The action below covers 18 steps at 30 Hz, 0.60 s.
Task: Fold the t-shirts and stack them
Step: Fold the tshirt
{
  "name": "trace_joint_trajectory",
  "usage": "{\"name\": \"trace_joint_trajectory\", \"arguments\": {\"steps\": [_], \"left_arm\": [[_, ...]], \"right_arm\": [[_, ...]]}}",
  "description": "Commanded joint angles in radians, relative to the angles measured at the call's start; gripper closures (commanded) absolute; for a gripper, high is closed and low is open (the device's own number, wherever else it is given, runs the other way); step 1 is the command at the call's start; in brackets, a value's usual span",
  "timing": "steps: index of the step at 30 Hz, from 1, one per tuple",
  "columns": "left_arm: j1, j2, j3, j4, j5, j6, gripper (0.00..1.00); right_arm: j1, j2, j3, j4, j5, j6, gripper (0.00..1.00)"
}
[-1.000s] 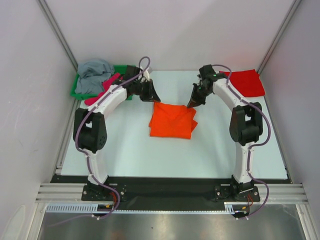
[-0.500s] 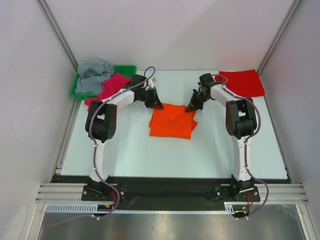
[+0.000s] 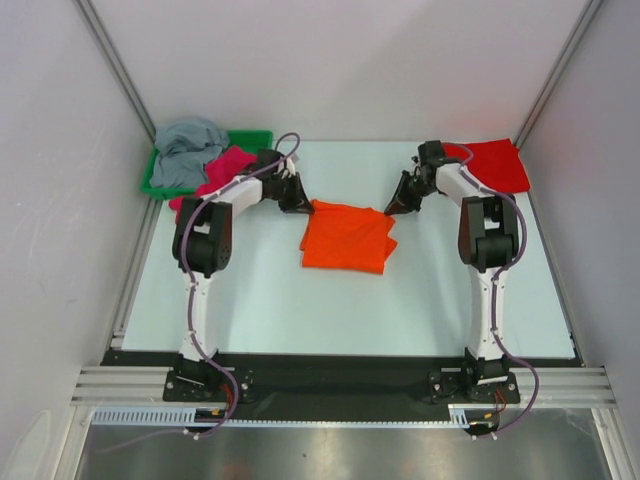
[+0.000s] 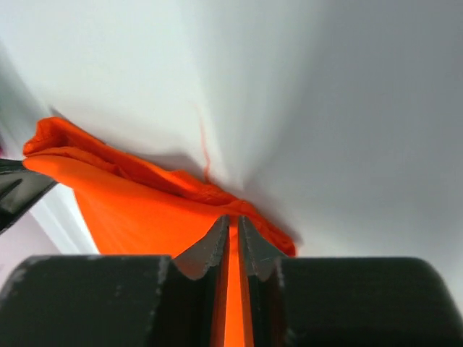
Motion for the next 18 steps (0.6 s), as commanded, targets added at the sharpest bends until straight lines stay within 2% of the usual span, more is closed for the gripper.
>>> {"name": "trace_joint_trajectory", "arguments": {"steps": [1, 3, 5, 6, 7, 9, 14, 15, 16, 18], "left_arm": [[0.001, -0.094, 0.026, -0.015, -0.050, 0.052, 0.92], [0.001, -0.171, -0.009, -0.027, -0.062, 0.063, 0.87], [0.001, -0.249, -0.051, -0.046, -0.067, 0.062, 0.77], [0.001, -0.273, -0.066, -0.055, -0.065, 0.066, 0.76], [0.000, -0.303, -0.084, -0.063, -0.067, 0.072, 0.75], [-0.006, -0.376, -0.143, -0.087, -0.076, 0.095, 0.74], [-0.032, -0.504, -0.323, -0.092, -0.048, 0.103, 0.72], [-0.043, -0.521, -0.347, -0.087, -0.050, 0.100, 0.72], [-0.054, -0.545, -0.368, -0.075, -0.051, 0.098, 0.72], [-0.088, -0.550, -0.413, -0.061, -0.060, 0.080, 0.72]], "right_arm": [[-0.026, -0.028, 0.038, -0.060, 0.075, -0.091, 0.84], [-0.027, -0.098, 0.012, -0.080, 0.081, -0.114, 0.79], [-0.026, -0.150, -0.054, -0.097, 0.079, -0.140, 0.68], [-0.029, -0.179, -0.083, -0.103, 0.087, -0.149, 0.63], [-0.027, -0.225, -0.129, -0.111, 0.107, -0.168, 0.50], [-0.041, -0.268, -0.178, -0.134, 0.115, -0.177, 0.37], [-0.060, -0.414, -0.406, -0.047, -0.042, -0.151, 0.19], [-0.060, -0.437, -0.443, -0.025, -0.062, -0.145, 0.13], [-0.060, -0.454, -0.473, -0.004, -0.086, -0.140, 0.01], [-0.060, -0.485, -0.543, 0.052, -0.111, -0.139, 0.00]]}}
